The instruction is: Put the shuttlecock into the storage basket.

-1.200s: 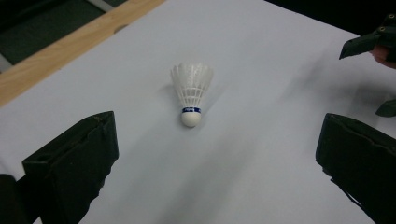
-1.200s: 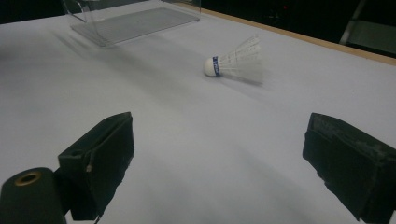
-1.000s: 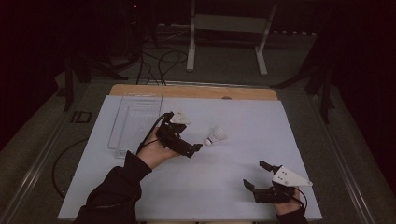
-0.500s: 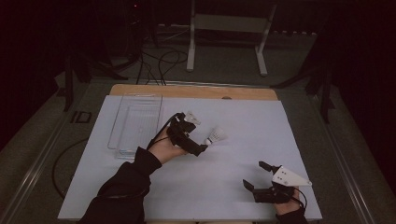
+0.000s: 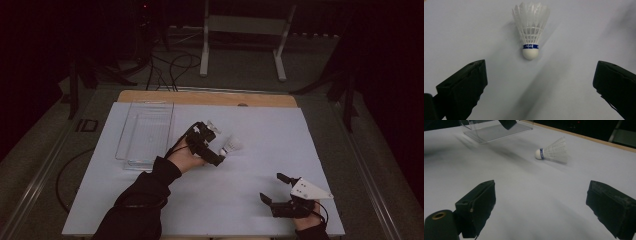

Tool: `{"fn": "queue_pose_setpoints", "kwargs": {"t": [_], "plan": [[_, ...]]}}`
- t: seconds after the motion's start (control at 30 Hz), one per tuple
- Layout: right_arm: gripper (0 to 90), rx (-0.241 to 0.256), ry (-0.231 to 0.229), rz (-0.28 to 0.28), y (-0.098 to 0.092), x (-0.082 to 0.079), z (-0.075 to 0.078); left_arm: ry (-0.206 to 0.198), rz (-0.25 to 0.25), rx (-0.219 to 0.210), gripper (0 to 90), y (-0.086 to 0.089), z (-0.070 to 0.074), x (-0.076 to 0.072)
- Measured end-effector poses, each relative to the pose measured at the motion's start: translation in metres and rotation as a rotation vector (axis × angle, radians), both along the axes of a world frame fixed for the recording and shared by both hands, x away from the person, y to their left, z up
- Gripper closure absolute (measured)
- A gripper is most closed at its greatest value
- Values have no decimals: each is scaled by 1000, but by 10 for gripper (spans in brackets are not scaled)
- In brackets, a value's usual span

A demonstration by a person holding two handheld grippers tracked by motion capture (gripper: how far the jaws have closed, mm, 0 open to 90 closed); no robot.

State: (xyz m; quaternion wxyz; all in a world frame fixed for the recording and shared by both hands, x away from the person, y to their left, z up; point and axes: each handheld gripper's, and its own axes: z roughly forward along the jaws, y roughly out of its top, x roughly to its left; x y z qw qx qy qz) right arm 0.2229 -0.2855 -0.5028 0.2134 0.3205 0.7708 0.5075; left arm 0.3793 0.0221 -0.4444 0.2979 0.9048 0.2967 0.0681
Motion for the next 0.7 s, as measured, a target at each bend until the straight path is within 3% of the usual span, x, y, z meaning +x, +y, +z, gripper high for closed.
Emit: {"fn": "queue_pose_setpoints", "kwargs": {"t": [0.03, 0.43, 0.6, 0.63, 0.7], "plan": [[90, -2, 0, 1, 0, 0, 0, 2, 2, 16, 2, -3, -4, 2], [90, 0, 4, 4, 0, 0, 0, 36, 3, 29, 11, -17, -22, 9], [90, 0, 5, 6, 0, 0, -1, 36, 11, 16, 31, -19, -26, 14], [90, -1, 5, 5, 0, 0, -1, 42, 17, -1, 35, -20, -31, 15], [90, 1, 5, 6, 0, 0, -1, 52, 18, 6, 55, -21, -36, 17]]}}
